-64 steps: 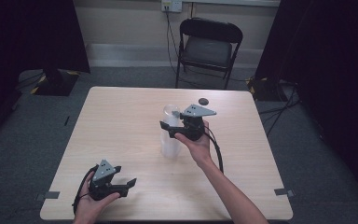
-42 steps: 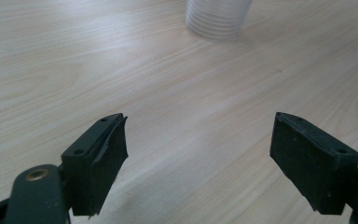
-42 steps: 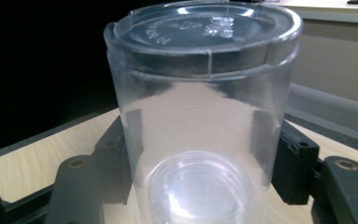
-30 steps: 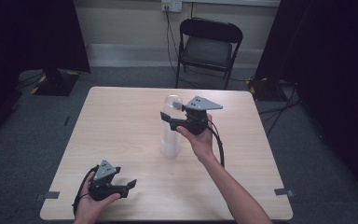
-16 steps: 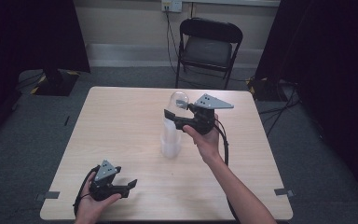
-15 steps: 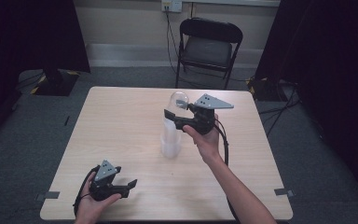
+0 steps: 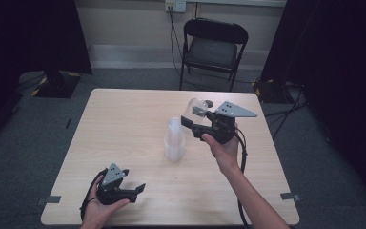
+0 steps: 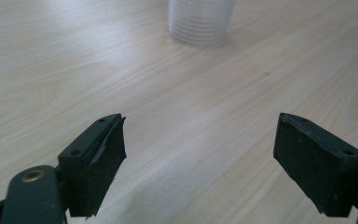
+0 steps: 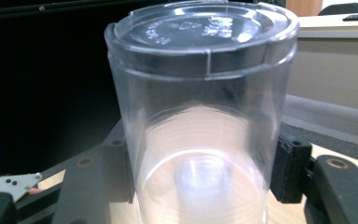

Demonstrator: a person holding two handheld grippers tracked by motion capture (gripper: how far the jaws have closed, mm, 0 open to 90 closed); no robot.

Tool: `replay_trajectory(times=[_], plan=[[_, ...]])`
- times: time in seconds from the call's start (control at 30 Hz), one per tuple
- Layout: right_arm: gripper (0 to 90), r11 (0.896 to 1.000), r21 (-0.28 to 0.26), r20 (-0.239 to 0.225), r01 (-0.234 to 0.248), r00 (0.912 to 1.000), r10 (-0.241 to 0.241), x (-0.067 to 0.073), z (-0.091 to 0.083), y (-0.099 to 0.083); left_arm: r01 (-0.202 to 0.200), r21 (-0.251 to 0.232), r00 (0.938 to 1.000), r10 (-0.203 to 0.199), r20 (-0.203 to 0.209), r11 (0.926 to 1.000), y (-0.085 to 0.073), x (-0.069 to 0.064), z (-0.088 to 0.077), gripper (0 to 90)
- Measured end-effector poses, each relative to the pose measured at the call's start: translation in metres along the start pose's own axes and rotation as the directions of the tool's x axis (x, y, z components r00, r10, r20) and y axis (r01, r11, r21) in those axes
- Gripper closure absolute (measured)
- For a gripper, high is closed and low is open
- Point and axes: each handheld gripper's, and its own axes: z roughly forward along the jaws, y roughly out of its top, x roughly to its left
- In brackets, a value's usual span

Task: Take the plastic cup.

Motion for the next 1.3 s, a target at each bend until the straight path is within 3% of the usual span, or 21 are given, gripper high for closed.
replay_trajectory(times=[0.1, 0.17, 0.2, 0.33, 0.4, 0.5, 0.63, 0.73, 0.9, 0.93, 1.1, 1.3], plan=[[38.4, 1.0, 0.003, 0.003, -0.017, 0.9999, 0.016, -0.002, -0.006, -0.002, 0.008, -0.01, 1.0, -0.008, 0.005, 0.9999, 0.003, -0.001, -0.001, 16.1], [38.5, 1.0, 0.003, 0.005, -0.025, 0.9997, 0.025, -0.004, -0.012, -0.005, -0.002, -0.013, 1.0, 0.002, 0.008, 0.9999, 0.007, -0.001, -0.003, 20.1], [38.6, 0.999, 0.006, 0.012, -0.035, 0.9993, 0.035, -0.005, -0.018, -0.008, -0.024, -0.012, 0.9997, 0.024, 0.004, 0.9996, 0.011, -0.002, -0.003, 20.4], [38.7, 0.998, 0.012, 0.015, -0.064, 0.9979, 0.063, -0.007, -0.025, -0.017, -0.038, -0.017, 0.9992, 0.038, 0.011, 0.9991, 0.018, -0.006, 0.001, 20.0], [38.4, 0.998, 0.02, 0.047, -0.053, 0.9975, 0.052, -0.006, -0.029, -0.021, -0.057, -0.023, 0.9983, 0.057, -0.01, 0.9981, 0.02, -0.008, 0.003, 20.5], [38.6, 0.997, 0.017, 0.052, -0.075, 0.9959, 0.074, -0.008, -0.035, -0.028, -0.057, -0.03, 0.9983, 0.057, -0.011, 0.9979, 0.022, -0.009, 0.007, 20.3], [38.7, 0.995, 0.03, 0.063, -0.095, 0.9937, 0.093, -0.011, -0.042, -0.04, -0.066, -0.074, 0.9977, 0.064, -0.021, 0.9951, 0.028, -0.011, 0.014, 24.0], [38.9, 0.992, 0.042, 0.069, -0.117, 0.991, 0.114, -0.011, -0.046, -0.05, -0.066, -0.153, 0.9978, 0.066, 0.0, 0.9861, 0.034, -0.013, 0.017, 23.8], [38.9, 0.986, 0.068, 0.06, -0.153, 0.987, 0.149, -0.01, -0.049, -0.064, -0.079, -0.193, 0.9963, 0.084, 0.02, 0.9781, 0.045, -0.018, 0.022, 24.7], [39.0, 0.982, 0.076, 0.053, -0.175, 0.9838, 0.171, -0.01, -0.051, -0.071, -0.085, -0.222, 0.9955, 0.092, 0.022, 0.9714, 0.05, -0.021, 0.024, 25.2], [39.2, 0.972, 0.104, 0.042, -0.212, 0.977, 0.209, -0.008, -0.051, -0.087, -0.074, -0.245, 0.9934, 0.093, 0.067, 0.9667, 0.058, -0.031, 0.033, 27.5], [39.5, 0.958, 0.125, 0.012, -0.259, 0.9657, 0.259, -0.003, -0.051, -0.1, -0.085, -0.243, 0.9835, 0.12, 0.135, 0.9662, 0.059, -0.044, 0.044, 32.3]])
